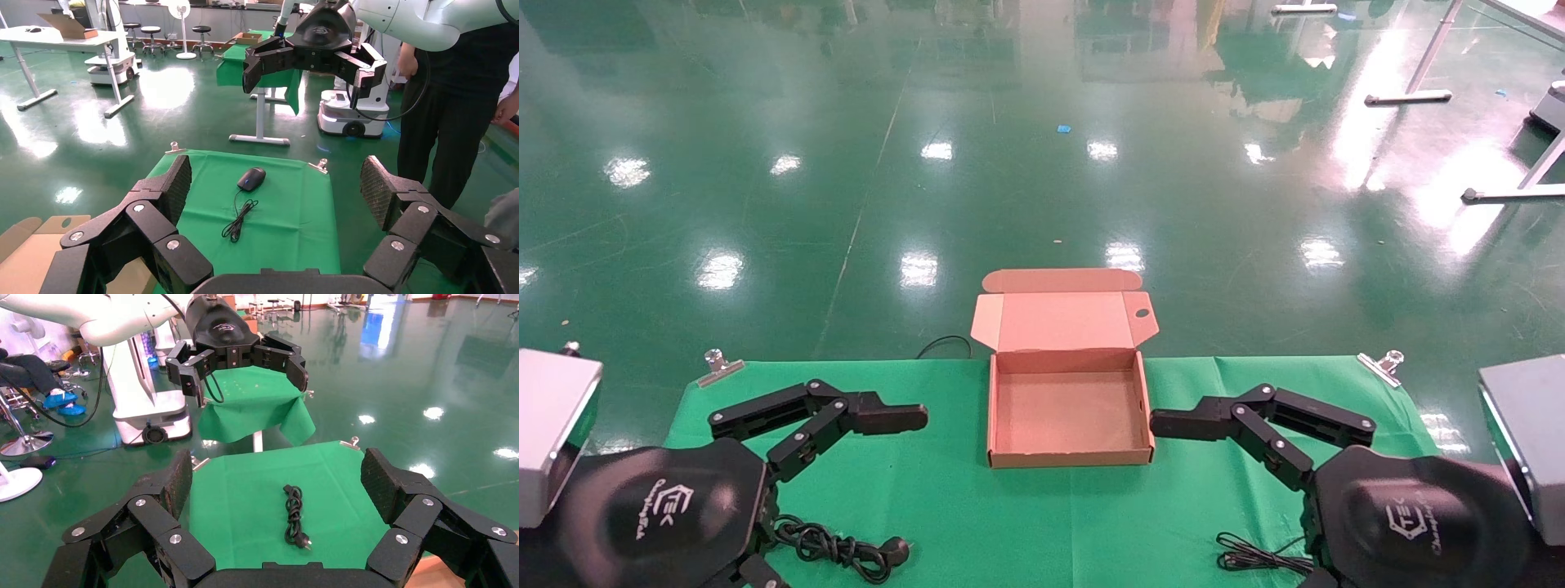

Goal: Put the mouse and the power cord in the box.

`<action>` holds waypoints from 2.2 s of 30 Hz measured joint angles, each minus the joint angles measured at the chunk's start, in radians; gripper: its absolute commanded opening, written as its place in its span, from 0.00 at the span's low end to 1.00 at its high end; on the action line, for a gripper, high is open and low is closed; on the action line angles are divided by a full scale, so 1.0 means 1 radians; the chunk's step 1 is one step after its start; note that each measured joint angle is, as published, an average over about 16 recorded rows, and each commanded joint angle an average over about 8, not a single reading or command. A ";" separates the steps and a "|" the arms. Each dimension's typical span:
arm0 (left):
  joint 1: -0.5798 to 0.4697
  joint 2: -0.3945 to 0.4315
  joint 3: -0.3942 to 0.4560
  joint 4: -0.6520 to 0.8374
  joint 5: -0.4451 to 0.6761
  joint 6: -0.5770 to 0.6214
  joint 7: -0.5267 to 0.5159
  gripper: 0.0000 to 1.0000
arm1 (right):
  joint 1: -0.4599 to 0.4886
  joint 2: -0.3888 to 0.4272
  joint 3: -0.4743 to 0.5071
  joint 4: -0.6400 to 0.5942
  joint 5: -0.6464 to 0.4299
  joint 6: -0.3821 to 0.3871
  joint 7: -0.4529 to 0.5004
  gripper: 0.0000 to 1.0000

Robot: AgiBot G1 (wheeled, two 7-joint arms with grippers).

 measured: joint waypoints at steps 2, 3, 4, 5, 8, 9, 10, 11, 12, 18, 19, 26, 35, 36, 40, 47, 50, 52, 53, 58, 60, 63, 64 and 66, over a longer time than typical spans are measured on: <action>0.000 0.000 0.000 0.000 0.000 0.000 0.000 1.00 | 0.000 0.000 0.000 0.000 0.000 0.000 0.000 1.00; 0.000 0.000 0.000 0.000 0.000 0.000 0.000 1.00 | 0.000 0.000 0.000 0.000 0.000 0.000 0.000 1.00; 0.000 0.000 0.000 0.000 0.000 0.000 0.000 1.00 | 0.000 0.000 0.000 0.000 0.000 0.000 0.000 1.00; 0.000 0.000 0.000 0.000 0.000 0.000 0.000 1.00 | 0.000 0.000 0.000 0.000 0.000 0.000 0.000 1.00; 0.000 0.000 0.000 0.000 0.000 0.000 0.000 1.00 | 0.000 0.000 0.000 0.000 0.000 0.000 0.000 1.00; 0.000 0.000 0.000 0.000 0.000 0.000 0.000 1.00 | 0.000 0.000 0.000 0.000 0.000 0.000 0.000 1.00; 0.000 0.000 0.000 0.000 0.000 0.000 0.000 1.00 | 0.000 0.000 0.000 0.000 0.000 0.000 0.000 1.00; 0.000 0.000 0.000 0.000 0.000 0.000 0.000 1.00 | 0.000 0.000 0.000 0.000 0.000 0.000 0.000 1.00; 0.000 0.000 0.000 0.000 0.000 0.000 0.000 1.00 | 0.000 0.000 0.000 0.000 0.000 0.000 0.000 1.00; 0.000 0.000 0.000 0.000 0.000 0.000 0.000 1.00 | 0.000 0.000 0.000 0.000 0.000 0.000 0.000 1.00; 0.000 0.000 0.000 0.000 0.000 0.000 0.000 1.00 | 0.000 0.000 0.000 0.000 0.000 0.000 0.000 1.00; 0.000 0.000 0.000 0.000 0.000 0.000 0.000 1.00 | 0.000 0.000 0.000 0.000 0.000 0.000 0.000 1.00; -0.007 -0.003 0.003 -0.002 0.010 0.003 0.002 1.00 | 0.002 0.007 0.001 -0.001 -0.007 -0.002 -0.004 1.00; -0.010 -0.004 0.005 -0.003 0.015 0.005 0.003 1.00 | 0.003 0.010 0.001 -0.002 -0.009 -0.003 -0.006 1.00; -0.028 -0.012 0.014 -0.006 0.042 0.017 0.005 1.00 | 0.009 0.022 0.001 -0.011 -0.025 -0.010 -0.016 1.00; -0.080 -0.028 0.051 -0.011 0.122 0.049 0.016 1.00 | 0.035 0.056 -0.009 -0.046 -0.078 -0.039 -0.050 1.00; -0.111 -0.032 0.079 -0.007 0.168 0.062 0.024 1.00 | 0.051 0.072 -0.022 -0.068 -0.108 -0.054 -0.069 1.00; -0.131 -0.032 0.101 0.001 0.198 0.069 0.032 1.00 | 0.063 0.082 -0.034 -0.084 -0.128 -0.063 -0.084 1.00; -0.142 -0.031 0.112 0.007 0.214 0.072 0.037 1.00 | 0.069 0.087 -0.041 -0.093 -0.139 -0.067 -0.092 1.00; -0.202 -0.019 0.182 0.049 0.290 0.083 0.072 1.00 | 0.110 0.107 -0.093 -0.138 -0.202 -0.084 -0.137 1.00; -0.229 -0.009 0.215 0.071 0.322 0.086 0.090 1.00 | 0.131 0.112 -0.120 -0.159 -0.230 -0.087 -0.157 1.00; -0.271 0.011 0.270 0.114 0.371 0.088 0.121 1.00 | 0.166 0.113 -0.167 -0.194 -0.278 -0.090 -0.191 1.00; -0.285 0.019 0.289 0.131 0.387 0.089 0.133 1.00 | 0.180 0.111 -0.184 -0.208 -0.295 -0.090 -0.203 1.00; -0.314 0.038 0.328 0.168 0.420 0.089 0.159 1.00 | 0.208 0.105 -0.219 -0.238 -0.332 -0.091 -0.229 1.00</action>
